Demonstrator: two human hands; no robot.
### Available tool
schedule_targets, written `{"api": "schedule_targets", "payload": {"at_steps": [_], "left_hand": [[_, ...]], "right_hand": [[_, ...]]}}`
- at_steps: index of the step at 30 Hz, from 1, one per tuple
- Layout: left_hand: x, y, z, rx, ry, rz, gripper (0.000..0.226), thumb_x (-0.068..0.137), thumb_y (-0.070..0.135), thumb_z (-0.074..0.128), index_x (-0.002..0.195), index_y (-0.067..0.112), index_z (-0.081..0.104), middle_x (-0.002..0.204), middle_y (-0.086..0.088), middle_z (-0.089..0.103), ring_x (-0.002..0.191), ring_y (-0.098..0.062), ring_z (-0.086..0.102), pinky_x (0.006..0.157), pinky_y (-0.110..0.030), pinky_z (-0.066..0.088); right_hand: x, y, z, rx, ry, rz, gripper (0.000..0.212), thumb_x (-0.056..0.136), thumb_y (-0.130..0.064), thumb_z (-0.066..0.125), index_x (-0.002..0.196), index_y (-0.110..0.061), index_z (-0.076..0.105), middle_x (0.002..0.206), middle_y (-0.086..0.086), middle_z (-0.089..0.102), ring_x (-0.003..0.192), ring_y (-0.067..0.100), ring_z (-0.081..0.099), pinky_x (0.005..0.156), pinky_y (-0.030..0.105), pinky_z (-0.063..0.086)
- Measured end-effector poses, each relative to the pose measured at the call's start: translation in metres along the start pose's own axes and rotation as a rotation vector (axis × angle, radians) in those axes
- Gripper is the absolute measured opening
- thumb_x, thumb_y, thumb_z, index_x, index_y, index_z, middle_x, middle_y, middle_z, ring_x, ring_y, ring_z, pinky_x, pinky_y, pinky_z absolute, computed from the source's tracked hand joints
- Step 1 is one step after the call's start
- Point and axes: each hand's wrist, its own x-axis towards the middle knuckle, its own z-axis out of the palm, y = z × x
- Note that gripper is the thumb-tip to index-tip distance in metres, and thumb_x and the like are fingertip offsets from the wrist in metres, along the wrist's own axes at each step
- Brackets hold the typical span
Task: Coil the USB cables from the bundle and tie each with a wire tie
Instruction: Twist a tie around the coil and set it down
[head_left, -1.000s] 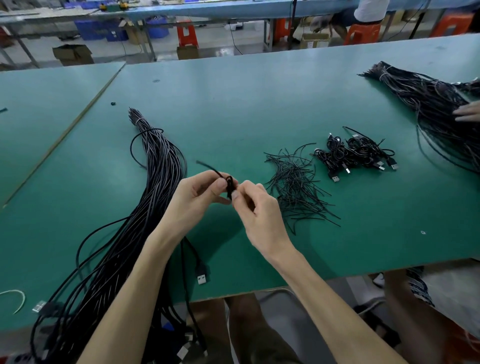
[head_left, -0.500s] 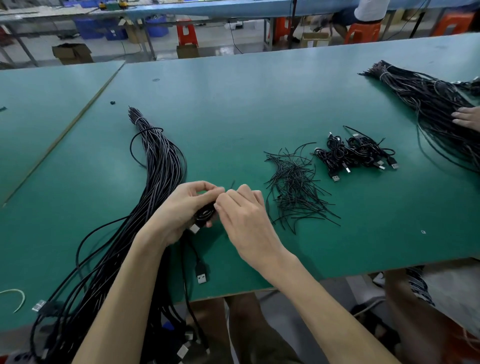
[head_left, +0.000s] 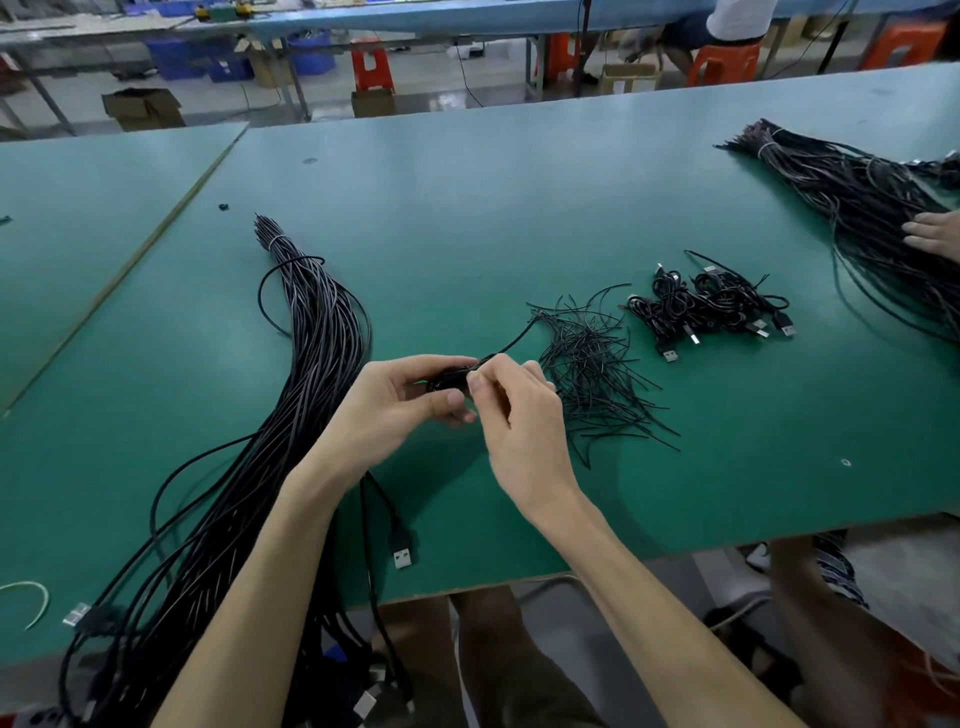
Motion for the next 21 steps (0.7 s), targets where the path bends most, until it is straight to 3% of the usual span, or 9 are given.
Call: {"api": "schedule_targets", "payload": {"at_steps": [4, 9, 13, 17, 21], "left_hand": [[0.002, -0.005, 0.004, 0.043, 0.035, 0.039, 0.031, 0.099, -0.008, 0.054, 0.129, -0.006, 0.06, 0.096, -0.016, 0.072, 0.073, -0.03, 0.071, 0.074, -0.038, 0.061], [0.003, -0.009, 0.008, 0.08, 0.104, 0.102, 0.023, 0.102, -0.008, 0.05, 0.12, -0.002, 0.064, 0.087, -0.013, 0.071, 0.065, -0.031, 0.068, 0.067, -0.04, 0.058], [0.003, -0.014, 0.013, 0.098, 0.165, 0.128, 0.023, 0.104, -0.007, 0.048, 0.116, 0.002, 0.065, 0.071, -0.007, 0.069, 0.064, -0.024, 0.065, 0.068, -0.033, 0.056], [0.002, -0.011, 0.016, 0.075, 0.183, 0.157, 0.02, 0.104, -0.005, 0.049, 0.113, 0.0, 0.066, 0.072, -0.005, 0.068, 0.066, -0.022, 0.064, 0.064, -0.031, 0.054], [0.002, -0.007, 0.018, -0.002, 0.172, 0.124, 0.019, 0.105, -0.002, 0.048, 0.113, -0.001, 0.065, 0.077, -0.001, 0.068, 0.07, -0.02, 0.062, 0.063, -0.031, 0.052]], "right_hand": [[0.0, 0.001, -0.001, 0.081, 0.004, 0.081, 0.021, 0.102, -0.022, 0.064, 0.084, -0.012, 0.065, 0.072, -0.017, 0.056, 0.083, 0.009, 0.05, 0.086, 0.038, 0.042], [0.002, 0.002, -0.004, 0.204, -0.008, 0.203, 0.014, 0.097, -0.026, 0.071, 0.085, -0.017, 0.072, 0.076, -0.002, 0.068, 0.082, 0.013, 0.061, 0.073, 0.013, 0.037], [0.003, 0.004, -0.004, 0.244, -0.005, 0.232, 0.019, 0.095, -0.029, 0.074, 0.077, -0.022, 0.07, 0.069, -0.01, 0.069, 0.085, 0.018, 0.062, 0.074, 0.018, 0.038], [0.002, 0.005, -0.003, 0.254, 0.003, 0.278, 0.02, 0.093, -0.033, 0.075, 0.076, -0.023, 0.07, 0.072, -0.012, 0.071, 0.094, 0.021, 0.063, 0.084, 0.029, 0.046], [0.004, 0.006, -0.003, 0.273, 0.029, 0.311, 0.018, 0.091, -0.033, 0.077, 0.08, -0.02, 0.072, 0.076, -0.008, 0.073, 0.087, 0.012, 0.066, 0.077, 0.02, 0.046]]}}
